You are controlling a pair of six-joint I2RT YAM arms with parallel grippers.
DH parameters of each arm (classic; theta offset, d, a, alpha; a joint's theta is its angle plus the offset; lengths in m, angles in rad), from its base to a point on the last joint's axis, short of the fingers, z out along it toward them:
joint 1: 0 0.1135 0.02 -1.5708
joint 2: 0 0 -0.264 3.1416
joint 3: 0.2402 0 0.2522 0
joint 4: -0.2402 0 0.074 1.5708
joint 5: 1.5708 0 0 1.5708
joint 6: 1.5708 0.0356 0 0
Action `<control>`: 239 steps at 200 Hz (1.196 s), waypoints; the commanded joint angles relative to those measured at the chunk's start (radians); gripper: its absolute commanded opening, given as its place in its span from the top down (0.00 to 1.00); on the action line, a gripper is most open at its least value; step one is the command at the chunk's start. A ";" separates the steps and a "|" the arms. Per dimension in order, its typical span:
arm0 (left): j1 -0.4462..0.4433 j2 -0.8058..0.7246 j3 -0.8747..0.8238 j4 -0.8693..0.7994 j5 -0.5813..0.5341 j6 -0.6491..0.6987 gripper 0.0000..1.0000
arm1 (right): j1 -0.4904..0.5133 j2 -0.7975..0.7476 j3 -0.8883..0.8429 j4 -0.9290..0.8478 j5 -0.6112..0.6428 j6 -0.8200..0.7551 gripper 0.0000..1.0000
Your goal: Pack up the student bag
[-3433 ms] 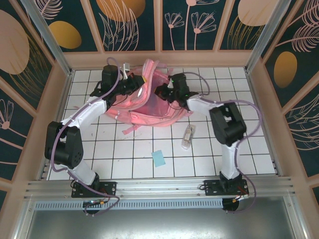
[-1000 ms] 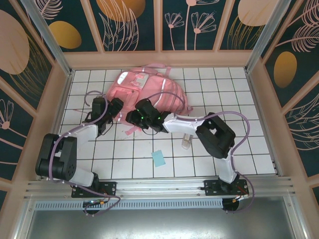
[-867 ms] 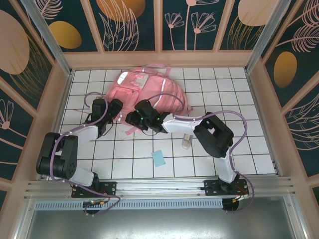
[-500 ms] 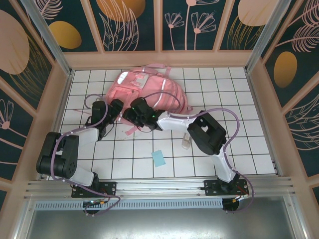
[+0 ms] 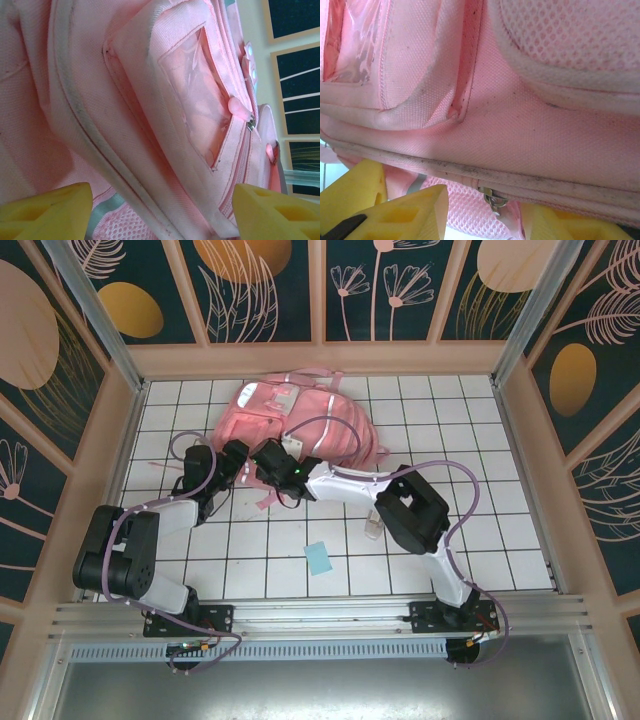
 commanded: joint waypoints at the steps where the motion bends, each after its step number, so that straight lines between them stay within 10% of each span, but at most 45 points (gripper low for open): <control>1: 0.000 -0.009 -0.020 0.018 0.003 -0.008 0.26 | -0.017 0.068 0.056 -0.074 0.122 -0.053 0.58; 105: 0.000 0.012 -0.009 0.011 -0.022 -0.009 0.25 | -0.025 0.093 0.087 -0.088 0.134 -0.149 1.00; 160: 0.000 0.159 0.131 0.016 -0.072 0.022 0.26 | -0.094 -0.065 -0.043 -0.023 -0.316 -0.262 1.00; 209: 0.002 0.291 0.226 0.018 -0.127 0.047 0.96 | -0.130 -0.179 -0.180 -0.141 -0.400 -0.367 1.00; 239: 0.002 0.288 0.247 -0.023 -0.166 0.073 1.00 | -0.187 -0.220 -0.234 -0.211 -0.353 -0.483 1.00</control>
